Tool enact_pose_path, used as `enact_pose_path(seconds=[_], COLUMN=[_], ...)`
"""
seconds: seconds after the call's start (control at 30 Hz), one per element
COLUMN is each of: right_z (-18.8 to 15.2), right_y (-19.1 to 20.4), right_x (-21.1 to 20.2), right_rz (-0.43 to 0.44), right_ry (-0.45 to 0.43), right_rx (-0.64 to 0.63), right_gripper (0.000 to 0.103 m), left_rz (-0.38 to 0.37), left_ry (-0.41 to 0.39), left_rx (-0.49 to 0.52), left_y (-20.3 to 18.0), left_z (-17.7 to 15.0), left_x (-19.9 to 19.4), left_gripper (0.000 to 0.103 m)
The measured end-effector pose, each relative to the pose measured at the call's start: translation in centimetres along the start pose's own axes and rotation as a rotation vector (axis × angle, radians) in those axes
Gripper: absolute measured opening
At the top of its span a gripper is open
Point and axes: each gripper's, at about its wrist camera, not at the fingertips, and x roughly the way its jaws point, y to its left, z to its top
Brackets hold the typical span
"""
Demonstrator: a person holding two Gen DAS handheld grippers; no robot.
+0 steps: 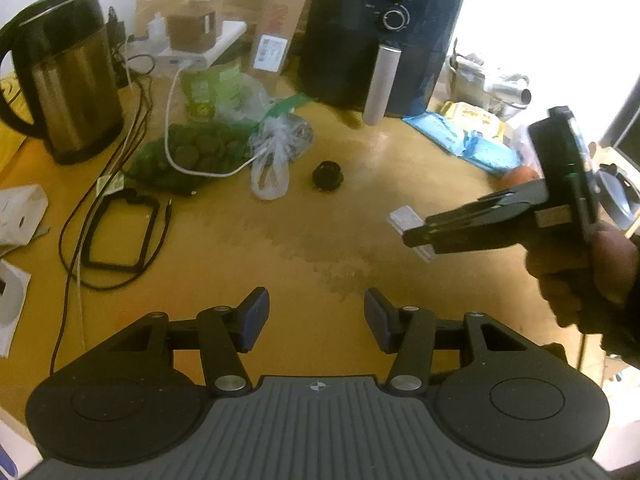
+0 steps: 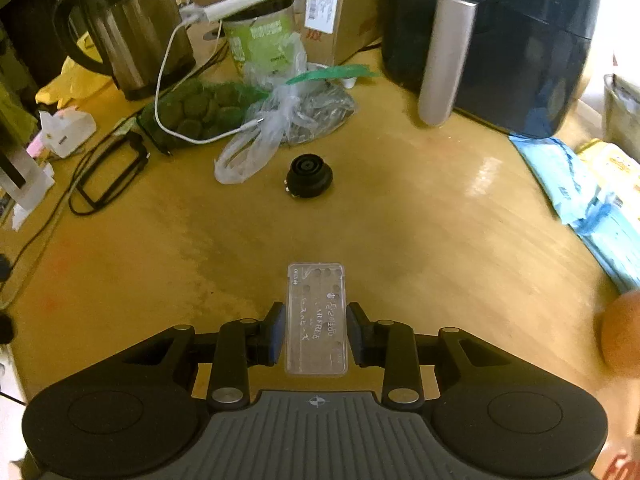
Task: Organize rigid objects
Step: 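Lift the clear plastic case with the right tool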
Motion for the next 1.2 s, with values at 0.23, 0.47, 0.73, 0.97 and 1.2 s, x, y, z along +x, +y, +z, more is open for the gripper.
enact_pose_path(seconds=[0.23, 0.47, 0.73, 0.97, 1.2], right_z=[-0.9, -2.1, -4.2, -6.1, -7.8], right_y=[-1.0, -1.9, -3.0, -3.7, -4.2], right_x=[-3.3, -6.4, -9.7, -11.9, -13.2], right_rz=[0.015, -0.001, -0.025, -0.053, -0.081], right_ry=[-0.043, -0.086, -0.134, -0.159, -0.175], right_rx=[0.082, 0.155, 0.248, 0.321, 0.37], right_gripper=[0.035, 0.035, 0.035, 0.035, 0.035], left_rz=[-0.023, -0.037, -0.034, -0.034, -0.021], left_ry=[-0.027, -0.048, -0.075, -0.081, -0.081], left_rx=[0.044, 0.083, 0.129, 0.172, 0.221], left_y=[-0.3, -0.7, -0.9, -1.2, -1.8], left_z=[1.1, 2.3, 3.6, 4.5, 5.2], left_x=[0.9, 2.2, 4.5, 6.8, 9.2], left_gripper=[0.052, 0.052, 0.052, 0.052, 0.052])
